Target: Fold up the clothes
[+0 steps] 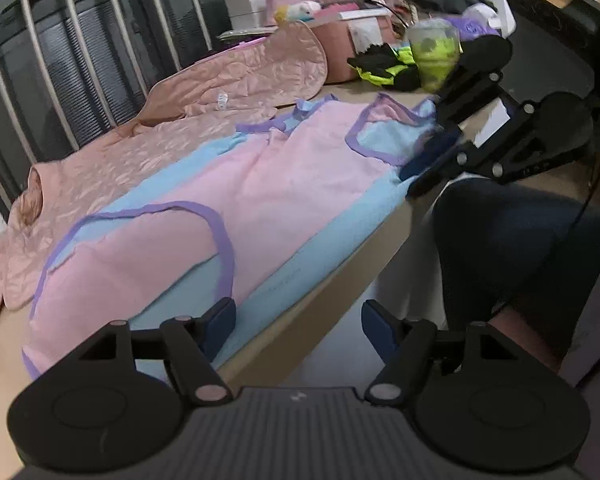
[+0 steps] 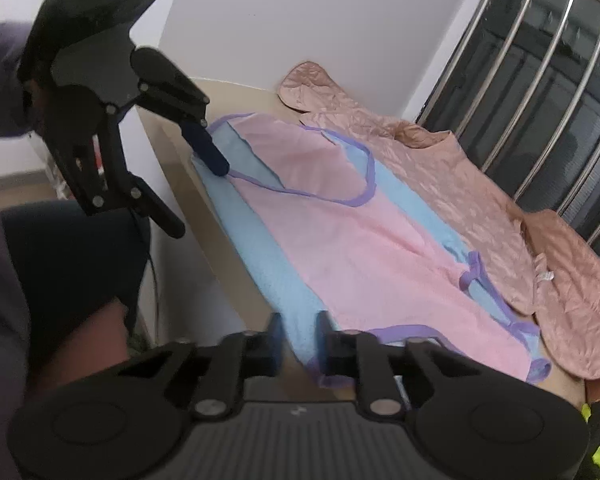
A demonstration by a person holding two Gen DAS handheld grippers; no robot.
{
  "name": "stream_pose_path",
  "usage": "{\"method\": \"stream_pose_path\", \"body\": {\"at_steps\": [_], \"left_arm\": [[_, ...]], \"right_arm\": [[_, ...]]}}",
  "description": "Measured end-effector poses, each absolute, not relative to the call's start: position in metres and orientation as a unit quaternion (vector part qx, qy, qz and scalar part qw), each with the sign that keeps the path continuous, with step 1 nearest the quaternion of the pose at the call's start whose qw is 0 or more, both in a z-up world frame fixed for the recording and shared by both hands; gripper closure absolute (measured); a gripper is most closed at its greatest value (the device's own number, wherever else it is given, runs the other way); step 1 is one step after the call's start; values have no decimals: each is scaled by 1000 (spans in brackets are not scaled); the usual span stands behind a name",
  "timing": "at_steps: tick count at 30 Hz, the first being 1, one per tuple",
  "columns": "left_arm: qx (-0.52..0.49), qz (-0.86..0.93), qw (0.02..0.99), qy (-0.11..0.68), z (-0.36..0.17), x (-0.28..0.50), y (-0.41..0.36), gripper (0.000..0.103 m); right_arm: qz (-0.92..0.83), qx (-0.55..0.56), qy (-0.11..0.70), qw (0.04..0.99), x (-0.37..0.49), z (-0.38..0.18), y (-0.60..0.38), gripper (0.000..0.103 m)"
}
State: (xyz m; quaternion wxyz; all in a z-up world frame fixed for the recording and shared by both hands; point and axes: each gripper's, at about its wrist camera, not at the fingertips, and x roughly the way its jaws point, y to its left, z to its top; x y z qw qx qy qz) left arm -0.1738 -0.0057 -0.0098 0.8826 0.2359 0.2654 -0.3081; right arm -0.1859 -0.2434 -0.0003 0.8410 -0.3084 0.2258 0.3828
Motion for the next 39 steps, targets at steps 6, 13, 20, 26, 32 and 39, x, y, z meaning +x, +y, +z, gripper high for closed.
{"method": "stream_pose_path", "body": {"at_steps": [6, 13, 20, 26, 32, 39], "left_arm": [[216, -314, 884, 272, -6, -173, -1, 33], [199, -308, 888, 277, 0, -165, 7, 53], [178, -309, 891, 281, 8, -158, 21, 96], [190, -311, 887, 284, 9, -162, 17, 101], [174, -316, 887, 288, 12, -165, 23, 101], [181, -264, 913, 253, 27, -169, 6, 45]], "right_arm": [[390, -288, 230, 844, -189, 3, -253, 103], [398, -269, 213, 851, -195, 21, -266, 103], [380, -228, 194, 875, -185, 40, -282, 103], [381, -261, 194, 866, -188, 28, -277, 78], [376, -398, 188, 816, -204, -9, -252, 62], [365, -385, 176, 829, -198, 7, -252, 100]]}}
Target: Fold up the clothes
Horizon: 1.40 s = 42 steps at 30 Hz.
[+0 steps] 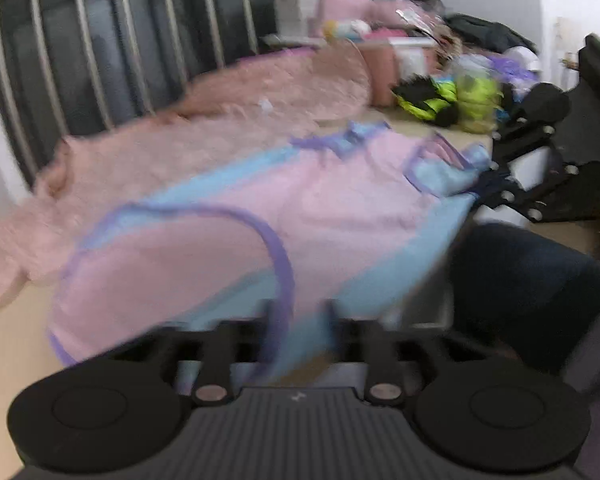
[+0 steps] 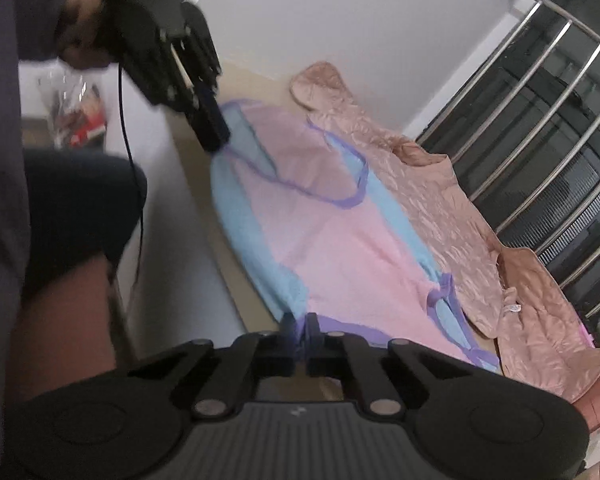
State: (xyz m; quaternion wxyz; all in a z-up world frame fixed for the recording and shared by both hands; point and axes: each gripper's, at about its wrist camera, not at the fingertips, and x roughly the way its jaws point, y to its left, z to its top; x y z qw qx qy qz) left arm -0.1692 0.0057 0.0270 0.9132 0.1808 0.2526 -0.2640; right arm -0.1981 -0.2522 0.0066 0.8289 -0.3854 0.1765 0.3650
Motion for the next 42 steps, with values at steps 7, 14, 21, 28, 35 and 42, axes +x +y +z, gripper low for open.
{"method": "stream_pose_path", "body": {"at_steps": [7, 14, 21, 28, 35, 42], "left_arm": [[309, -316, 881, 168, 13, -198, -76, 24], [268, -278, 897, 213, 8, -176, -51, 53], [249, -222, 912, 238, 15, -166, 1, 72], [269, -224, 908, 228, 7, -176, 12, 72], [281, -246, 899, 227, 7, -180, 16, 72], [260, -281, 885, 266, 13, -172, 21, 94]], "right_arm": [[360, -337, 171, 853, -187, 32, -262, 100], [365, -338, 175, 850, -190, 33, -268, 100], [368, -334, 187, 848, -189, 27, -269, 100], [360, -342, 191, 847, -187, 19, -266, 99], [355, -428, 150, 817, -205, 2, -255, 54], [371, -447, 168, 797, -199, -4, -244, 96]]}}
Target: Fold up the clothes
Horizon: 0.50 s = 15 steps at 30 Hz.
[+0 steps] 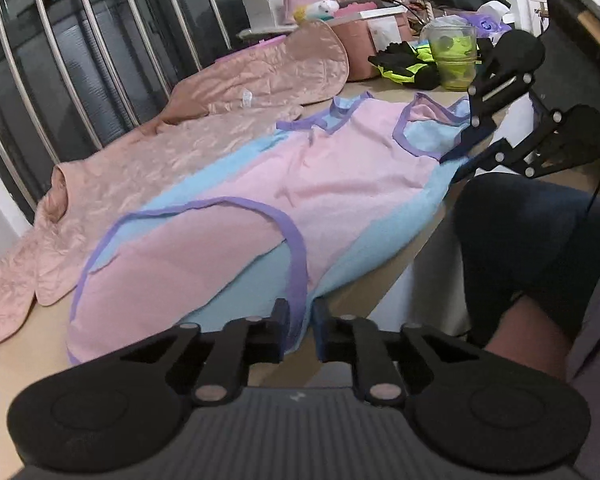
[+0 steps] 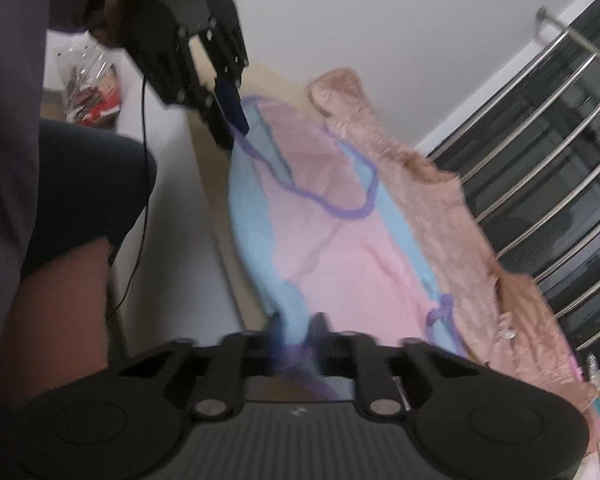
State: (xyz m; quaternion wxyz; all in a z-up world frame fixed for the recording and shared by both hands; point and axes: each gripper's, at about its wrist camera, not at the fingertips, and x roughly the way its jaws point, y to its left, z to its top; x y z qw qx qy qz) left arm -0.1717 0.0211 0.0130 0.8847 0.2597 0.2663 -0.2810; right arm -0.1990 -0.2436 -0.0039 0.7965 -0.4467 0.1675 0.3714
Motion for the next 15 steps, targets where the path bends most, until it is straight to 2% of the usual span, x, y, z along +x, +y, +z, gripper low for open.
{"method": "stream_pose_path", "body": {"at_steps": [1, 10, 13, 15], "left_arm": [[257, -278, 887, 263, 14, -170, 23, 97], [186, -256, 919, 235, 32, -140, 39, 100], [138, -244, 932, 229, 40, -100, 37, 100], [117, -215, 935, 256, 37, -70, 33, 100]], "right_arm": [[374, -445, 171, 795, -197, -3, -243, 98], [373, -388, 167, 826, -160, 38, -252, 99], [348, -374, 164, 844, -125, 46, -251, 100], [318, -371, 167, 856, -94, 43, -244, 100]]}}
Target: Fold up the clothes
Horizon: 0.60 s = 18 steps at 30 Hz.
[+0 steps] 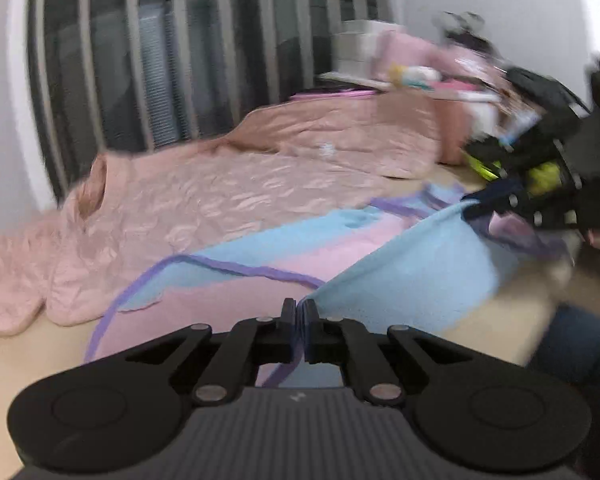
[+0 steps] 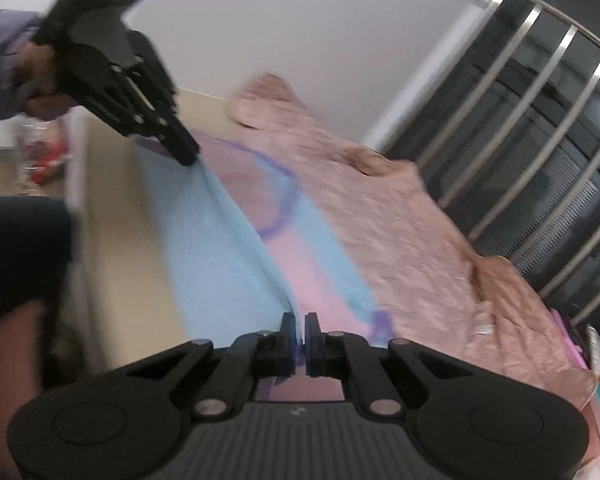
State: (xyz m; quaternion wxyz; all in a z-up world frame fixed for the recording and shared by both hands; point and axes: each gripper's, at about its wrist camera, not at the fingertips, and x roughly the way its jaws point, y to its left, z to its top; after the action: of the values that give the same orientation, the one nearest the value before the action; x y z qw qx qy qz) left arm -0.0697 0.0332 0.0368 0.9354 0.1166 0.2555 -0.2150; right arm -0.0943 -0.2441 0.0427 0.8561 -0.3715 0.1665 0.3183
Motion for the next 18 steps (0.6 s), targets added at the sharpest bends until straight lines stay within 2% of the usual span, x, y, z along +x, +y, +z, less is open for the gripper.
{"method": "stream_pose_path", "body": {"at_steps": [3, 4, 5, 7, 11, 15, 16, 17, 18], "left_arm": [[104, -180, 940, 272, 38, -43, 33, 93], [109, -173, 942, 265, 42, -46, 37, 85], [104, -168, 946, 257, 46, -53, 46, 63], [74, -158, 952, 251, 51, -68, 75, 47], [2, -131, 954, 271, 48, -92, 136, 47], [-11, -137, 948, 287, 40, -99, 147, 47], [-4, -145, 946, 289, 39, -99, 144, 43], [15, -147, 945, 293, 37, -98, 136, 35], [34, -150, 943, 296, 35, -97, 128, 33]], "right_arm": [[261, -380, 181, 869, -63, 35, -233, 94], [246, -387, 178, 871, -62, 35, -233, 93], [236, -390, 165, 875, -69, 38, -237, 90], [219, -364, 153, 892, -85, 50, -261, 64], [185, -278, 175, 926, -117, 69, -324, 63], [209, -207, 215, 931, -141, 60, -364, 63], [209, -206, 225, 929, -146, 53, -366, 63], [207, -208, 235, 927, -150, 47, -366, 63], [207, -208, 243, 924, -153, 42, -365, 63]]}}
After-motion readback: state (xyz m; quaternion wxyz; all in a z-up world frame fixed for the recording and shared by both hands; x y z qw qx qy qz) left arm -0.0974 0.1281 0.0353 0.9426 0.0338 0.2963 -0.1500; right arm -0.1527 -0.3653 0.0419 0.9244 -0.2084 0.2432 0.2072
